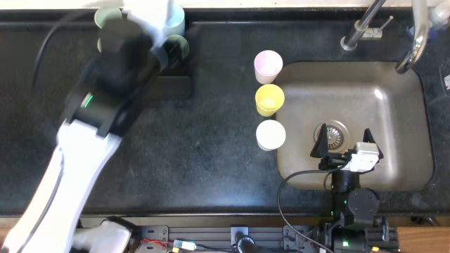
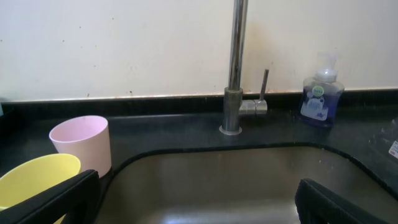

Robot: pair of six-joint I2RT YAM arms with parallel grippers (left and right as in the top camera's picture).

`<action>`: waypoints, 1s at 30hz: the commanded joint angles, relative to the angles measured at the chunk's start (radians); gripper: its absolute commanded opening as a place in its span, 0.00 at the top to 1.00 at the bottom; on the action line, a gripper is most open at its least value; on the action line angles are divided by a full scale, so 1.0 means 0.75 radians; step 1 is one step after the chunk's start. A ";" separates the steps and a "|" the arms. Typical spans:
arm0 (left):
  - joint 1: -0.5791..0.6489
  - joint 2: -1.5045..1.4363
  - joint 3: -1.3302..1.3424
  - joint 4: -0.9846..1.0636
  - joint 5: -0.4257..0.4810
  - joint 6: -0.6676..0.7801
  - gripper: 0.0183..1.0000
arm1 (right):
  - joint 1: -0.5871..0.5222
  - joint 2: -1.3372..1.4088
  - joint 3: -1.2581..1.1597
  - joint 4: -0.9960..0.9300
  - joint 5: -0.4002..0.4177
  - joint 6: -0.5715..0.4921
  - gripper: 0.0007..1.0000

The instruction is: Store Cups

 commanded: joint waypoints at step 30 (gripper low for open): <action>-0.270 1.074 0.655 -0.439 0.046 -0.607 0.18 | -0.003 -0.007 -0.017 0.007 0.000 0.009 0.00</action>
